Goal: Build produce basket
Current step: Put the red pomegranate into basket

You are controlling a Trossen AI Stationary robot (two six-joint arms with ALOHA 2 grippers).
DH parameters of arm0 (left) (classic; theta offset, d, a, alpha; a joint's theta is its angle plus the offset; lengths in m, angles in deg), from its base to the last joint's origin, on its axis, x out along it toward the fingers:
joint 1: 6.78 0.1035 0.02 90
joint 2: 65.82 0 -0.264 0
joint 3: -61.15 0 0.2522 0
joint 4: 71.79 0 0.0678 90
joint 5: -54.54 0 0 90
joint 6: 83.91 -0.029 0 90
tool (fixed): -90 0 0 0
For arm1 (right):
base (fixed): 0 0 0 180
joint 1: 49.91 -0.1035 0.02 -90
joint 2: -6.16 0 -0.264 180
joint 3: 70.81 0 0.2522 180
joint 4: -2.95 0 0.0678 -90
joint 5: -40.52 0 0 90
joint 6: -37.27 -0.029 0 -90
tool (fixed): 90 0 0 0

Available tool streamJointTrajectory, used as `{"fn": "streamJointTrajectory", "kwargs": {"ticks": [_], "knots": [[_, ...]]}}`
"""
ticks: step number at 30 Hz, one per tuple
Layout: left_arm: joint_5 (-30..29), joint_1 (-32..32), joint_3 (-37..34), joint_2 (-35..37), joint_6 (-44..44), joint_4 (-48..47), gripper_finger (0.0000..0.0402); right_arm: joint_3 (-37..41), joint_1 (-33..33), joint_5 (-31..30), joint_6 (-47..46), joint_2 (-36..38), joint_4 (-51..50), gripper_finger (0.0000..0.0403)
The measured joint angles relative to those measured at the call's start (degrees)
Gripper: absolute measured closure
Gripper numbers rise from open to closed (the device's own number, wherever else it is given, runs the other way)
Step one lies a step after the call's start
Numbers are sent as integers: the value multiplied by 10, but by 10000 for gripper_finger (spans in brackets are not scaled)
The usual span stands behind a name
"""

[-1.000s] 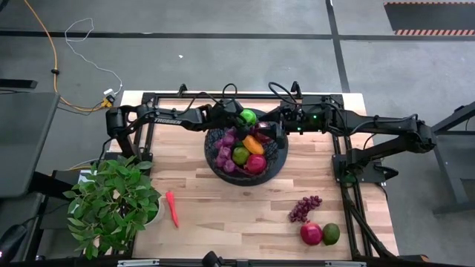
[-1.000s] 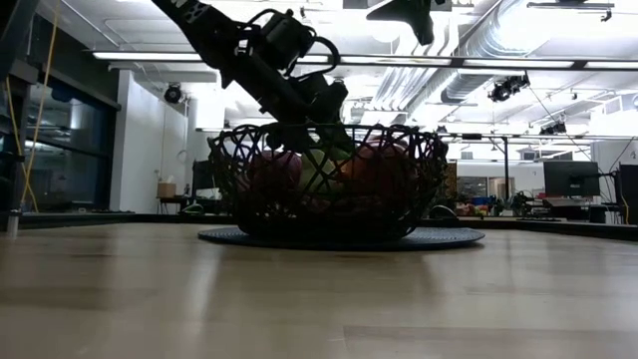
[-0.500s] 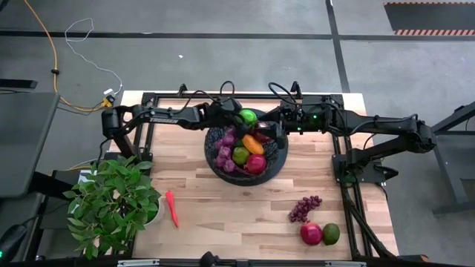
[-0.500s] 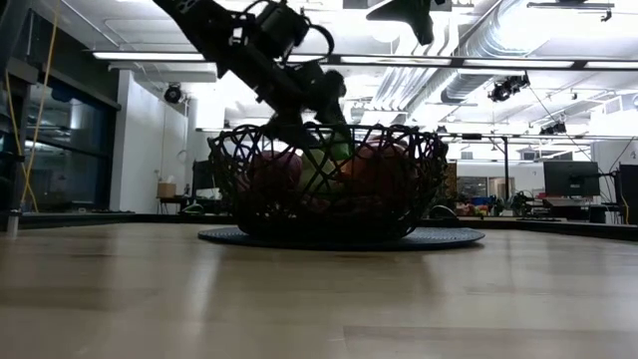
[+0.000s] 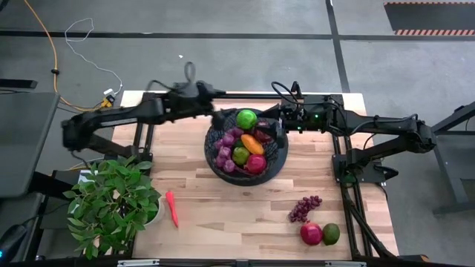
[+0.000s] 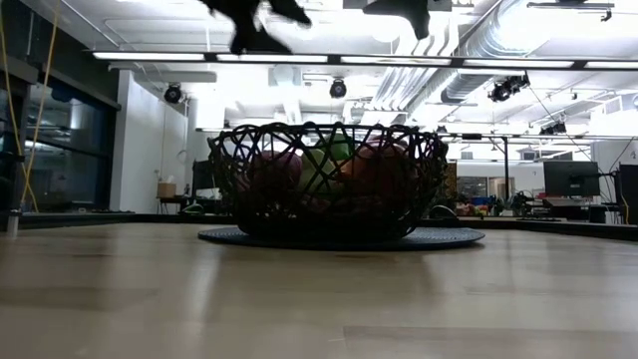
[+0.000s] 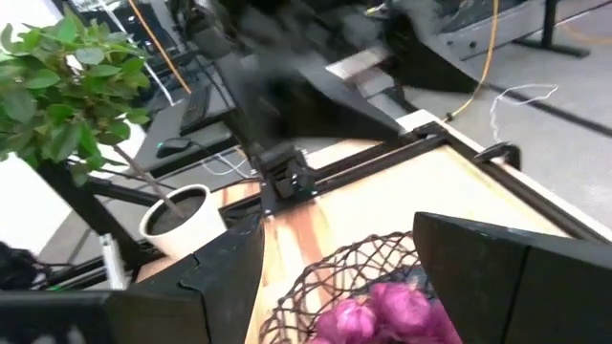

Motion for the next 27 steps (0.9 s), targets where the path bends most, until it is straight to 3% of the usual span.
{"fn": "streamJointTrajectory", "kwargs": {"ticks": [5, 11, 19, 27], "knots": [[48, -13, 0, 101, 77, -9, 13, 0, 0, -3, 11, 0, 19, 156], [84, -70, -59, 195, 61, 65, 13, 0, 0, -2, 15, 0, 25, 156], [13, -128, -216, 265, 79, 193, 13, 0, 0, 0, 15, 0, 25, 156], [-28, -144, -248, 268, 5, 191, 13, 0, 0, 2, 25, 0, 25, 156]]}}
